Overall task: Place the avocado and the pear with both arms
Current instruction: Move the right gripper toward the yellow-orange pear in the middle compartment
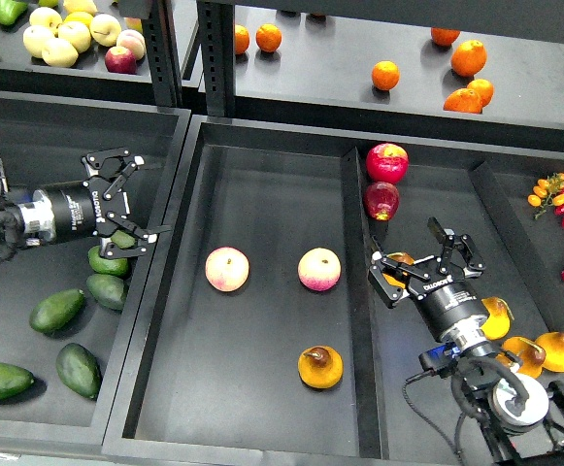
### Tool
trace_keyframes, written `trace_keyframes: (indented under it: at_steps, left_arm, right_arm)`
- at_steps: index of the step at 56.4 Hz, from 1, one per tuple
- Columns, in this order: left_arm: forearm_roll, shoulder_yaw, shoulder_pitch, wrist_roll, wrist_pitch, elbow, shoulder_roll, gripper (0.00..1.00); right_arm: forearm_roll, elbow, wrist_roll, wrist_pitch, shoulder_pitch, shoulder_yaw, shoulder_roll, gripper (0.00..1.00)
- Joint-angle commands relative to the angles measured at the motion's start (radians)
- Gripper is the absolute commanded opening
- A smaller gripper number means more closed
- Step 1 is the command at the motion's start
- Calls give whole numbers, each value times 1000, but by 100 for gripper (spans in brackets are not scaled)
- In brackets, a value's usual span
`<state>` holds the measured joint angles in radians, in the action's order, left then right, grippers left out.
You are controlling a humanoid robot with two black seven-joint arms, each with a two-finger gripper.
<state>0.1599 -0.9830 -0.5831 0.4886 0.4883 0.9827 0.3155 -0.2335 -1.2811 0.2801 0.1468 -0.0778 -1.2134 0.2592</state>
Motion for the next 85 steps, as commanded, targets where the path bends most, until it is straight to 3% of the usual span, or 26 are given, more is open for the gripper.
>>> trace_keyframes:
  at_steps: [1, 9, 20, 33, 55, 85]
  left_arm:
    - [-25, -152, 81, 0, 0, 47, -116, 99]
    - [-60, -267, 155, 0, 0, 111, -208, 99]
    - [-164, -370, 213, 0, 0, 188, -314, 99]
    - [-261, -433, 284, 0, 0, 292, -316, 99]
    - [-303, -433, 345, 0, 0, 369, -316, 99]
    - [-304, -427, 347, 0, 0, 372, -316, 99]
  right_arm:
    - [-3, 0, 106, 13, -46, 77, 98, 100]
    - [-9, 0, 206, 14, -97, 158, 192, 100]
    - [-69, -1, 209, 14, -201, 357, 362, 100]
    - [-84, 0, 209, 16, -381, 646, 471, 100]
    - [-70, 42, 209, 8, -428, 732, 423, 100]
    - [34, 223, 209, 13, -439, 847, 230, 100]
